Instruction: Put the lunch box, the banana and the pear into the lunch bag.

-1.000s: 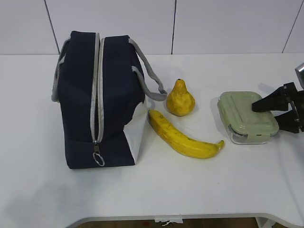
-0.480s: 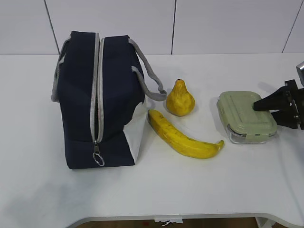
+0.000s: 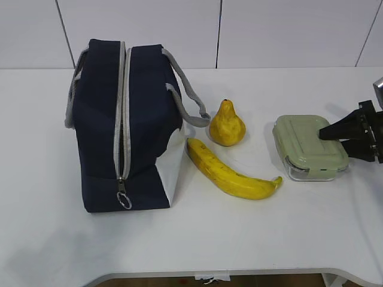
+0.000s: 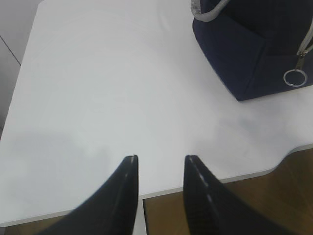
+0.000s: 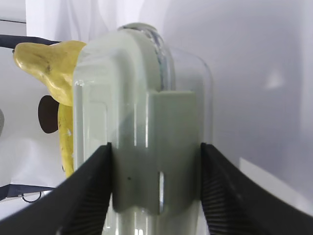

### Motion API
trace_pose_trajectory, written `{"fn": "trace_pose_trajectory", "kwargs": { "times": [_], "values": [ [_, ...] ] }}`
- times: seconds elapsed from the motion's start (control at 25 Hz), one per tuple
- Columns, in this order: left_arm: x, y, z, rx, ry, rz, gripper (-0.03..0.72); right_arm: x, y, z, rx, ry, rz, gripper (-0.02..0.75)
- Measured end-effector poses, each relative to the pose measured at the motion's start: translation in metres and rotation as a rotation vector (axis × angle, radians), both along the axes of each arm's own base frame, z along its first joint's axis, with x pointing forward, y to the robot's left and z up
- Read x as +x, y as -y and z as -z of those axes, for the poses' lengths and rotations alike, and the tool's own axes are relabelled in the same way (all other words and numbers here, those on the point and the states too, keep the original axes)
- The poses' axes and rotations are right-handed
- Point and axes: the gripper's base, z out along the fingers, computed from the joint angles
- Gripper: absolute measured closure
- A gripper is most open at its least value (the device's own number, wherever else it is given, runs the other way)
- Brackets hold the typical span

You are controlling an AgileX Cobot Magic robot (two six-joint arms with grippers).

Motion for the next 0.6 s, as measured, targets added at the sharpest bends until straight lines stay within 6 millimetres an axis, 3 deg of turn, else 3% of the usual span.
{"fn": "trace_pose_trajectory", "kwargs": {
  "times": [0.6],
  "values": [
    [0.0000,0.0000,0.0000,0.000,0.000,0.000,0.448,-0.0004,0.0002,-0.0052,0.041,-0.097,0.072,0.338]
  ]
}}
